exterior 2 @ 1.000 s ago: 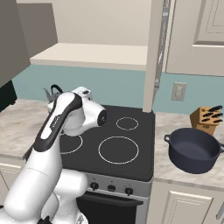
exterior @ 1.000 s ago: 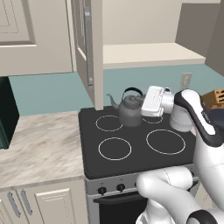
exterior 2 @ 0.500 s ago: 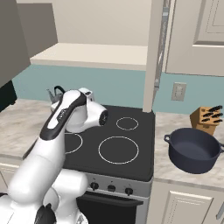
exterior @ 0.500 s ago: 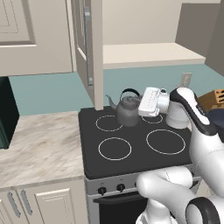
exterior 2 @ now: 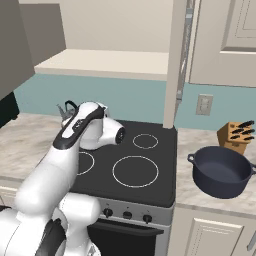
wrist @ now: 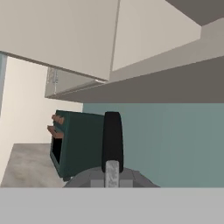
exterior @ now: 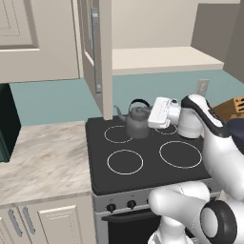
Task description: Pick the kettle from the cabinet and place it on a stove burner. Then pick the pot from the counter and place it on another stove burner. Finally, turn both burners on.
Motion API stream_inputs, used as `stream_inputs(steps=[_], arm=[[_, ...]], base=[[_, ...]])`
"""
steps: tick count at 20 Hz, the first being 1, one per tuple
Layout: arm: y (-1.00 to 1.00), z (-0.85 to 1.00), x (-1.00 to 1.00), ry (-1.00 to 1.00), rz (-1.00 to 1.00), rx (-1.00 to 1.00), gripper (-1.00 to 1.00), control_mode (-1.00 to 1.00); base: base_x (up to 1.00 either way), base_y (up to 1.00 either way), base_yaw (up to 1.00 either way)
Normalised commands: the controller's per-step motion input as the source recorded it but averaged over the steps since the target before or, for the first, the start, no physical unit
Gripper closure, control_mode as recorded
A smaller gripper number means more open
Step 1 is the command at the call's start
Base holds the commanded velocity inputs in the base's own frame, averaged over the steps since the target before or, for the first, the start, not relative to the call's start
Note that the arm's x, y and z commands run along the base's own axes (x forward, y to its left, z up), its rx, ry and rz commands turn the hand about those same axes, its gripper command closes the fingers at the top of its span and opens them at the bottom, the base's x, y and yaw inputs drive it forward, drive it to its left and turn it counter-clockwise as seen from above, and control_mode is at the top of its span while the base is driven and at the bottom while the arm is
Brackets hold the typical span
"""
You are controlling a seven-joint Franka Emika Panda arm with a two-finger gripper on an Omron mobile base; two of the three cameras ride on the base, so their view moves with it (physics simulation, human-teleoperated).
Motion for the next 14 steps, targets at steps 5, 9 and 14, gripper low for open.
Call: stream_inputs(steps=[5, 9, 14], arm=[[0.02, -0.15, 0.21, 0.00, 0.00, 0.00, 1.00, -1.00], [0.03, -0.13, 0.22, 0.00, 0.00, 0.00, 1.00, -1.00], [0.02, -0.11, 0.15, 0.00, 0.00, 0.00, 1.00, -1.00]], base=[[0.00, 0.00, 0.00], [0.00, 0.00, 0.00], [0.00, 0.00, 0.00]])
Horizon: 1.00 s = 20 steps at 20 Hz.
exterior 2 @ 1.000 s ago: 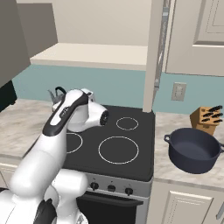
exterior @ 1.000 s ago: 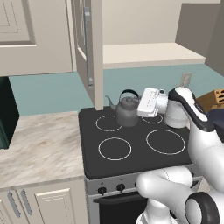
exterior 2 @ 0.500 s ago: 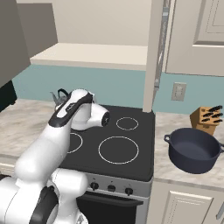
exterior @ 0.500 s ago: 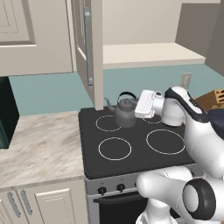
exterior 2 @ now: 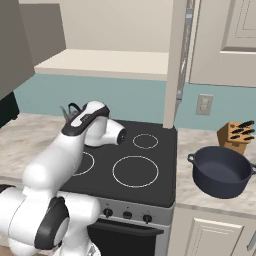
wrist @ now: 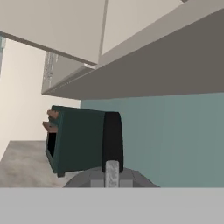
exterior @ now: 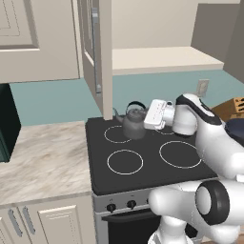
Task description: Pick the kettle from the cabinet and place it on a stove burner. Then pick the pot from the counter and place it on another stove burner. Finally, turn both burners on.
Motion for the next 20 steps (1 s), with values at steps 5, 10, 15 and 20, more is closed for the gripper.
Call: stream_inputs(steps=[5, 10, 15, 20], arm=[[0.01, -0.10, 0.15, 0.00, 0.00, 0.00, 1.00, -1.00], [0.01, -0.10, 0.16, 0.00, 0.00, 0.00, 1.00, -1.00], [0.03, -0.14, 0.17, 0.00, 0.00, 0.00, 1.00, -1.00], [0.03, -0.13, 0.17, 0.00, 0.00, 0.00, 1.00, -1.00]], base=[[0.00, 0.00, 0.00], [0.00, 0.00, 0.00], [0.00, 0.00, 0.00], [0.00, 0.00, 0.00]])
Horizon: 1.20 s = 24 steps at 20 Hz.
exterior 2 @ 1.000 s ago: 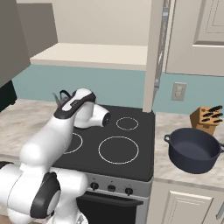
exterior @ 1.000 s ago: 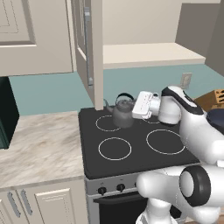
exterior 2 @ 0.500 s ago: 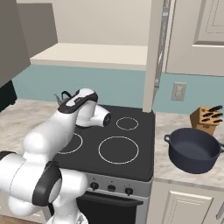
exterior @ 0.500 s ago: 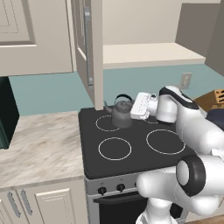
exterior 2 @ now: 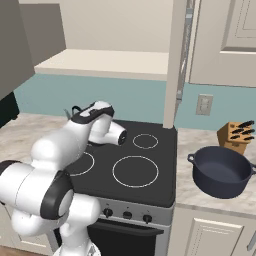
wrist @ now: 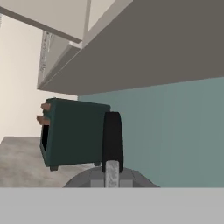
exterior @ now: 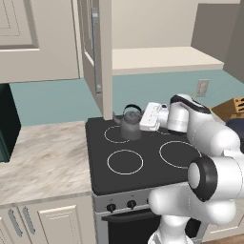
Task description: Pick the kettle from the cabinet and place it on a stove burner. Then pick the pot from the counter and place it on another stove burner. Finally, turn both burners on.
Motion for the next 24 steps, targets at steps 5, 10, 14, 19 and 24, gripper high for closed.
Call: stream_inputs(steps=[5, 10, 14, 19, 24], arm=[[0.01, -0.10, 0.17, 0.00, 0.00, 0.00, 1.00, -1.00], [0.01, -0.08, 0.17, 0.00, 0.00, 0.00, 1.00, -1.00], [0.00, -0.05, 0.16, 0.00, 0.00, 0.00, 1.00, -1.00], [0.00, -0.08, 0.15, 0.00, 0.00, 0.00, 1.00, -1.00], [0.01, -0.11, 0.16, 0.00, 0.00, 0.00, 1.00, -1.00]], base=[[0.00, 0.00, 0.00], [0.00, 0.00, 0.00], [0.00, 0.00, 0.00], [0.00, 0.00, 0.00], [0.00, 0.00, 0.00]])
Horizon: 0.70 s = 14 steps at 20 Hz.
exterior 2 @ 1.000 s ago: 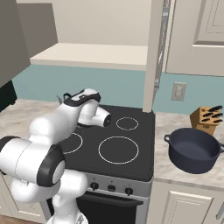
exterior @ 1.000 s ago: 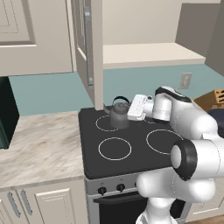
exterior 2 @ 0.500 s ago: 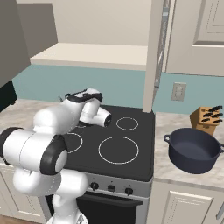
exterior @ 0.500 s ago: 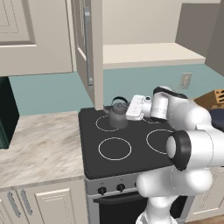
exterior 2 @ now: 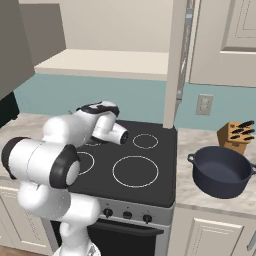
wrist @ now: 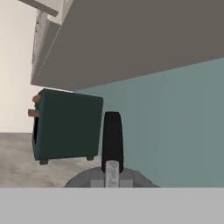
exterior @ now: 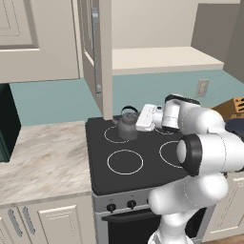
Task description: Pick the kettle from the cabinet and place it on a stove burner. Then pick the pot from the counter and place it on another stove burner. Finally, turn both burners on.
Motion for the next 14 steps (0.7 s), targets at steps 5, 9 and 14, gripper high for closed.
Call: stream_inputs(steps=[5, 9, 14], arm=[[0.03, -0.12, 0.14, 0.00, 0.00, 0.00, 1.00, -1.00], [0.04, -0.12, 0.13, 0.00, 0.00, 0.00, 1.00, -1.00], [0.02, -0.05, 0.14, 0.00, 0.00, 0.00, 1.00, -1.00]], base=[[0.00, 0.00, 0.00], [0.00, 0.00, 0.00], [0.00, 0.00, 0.00]])
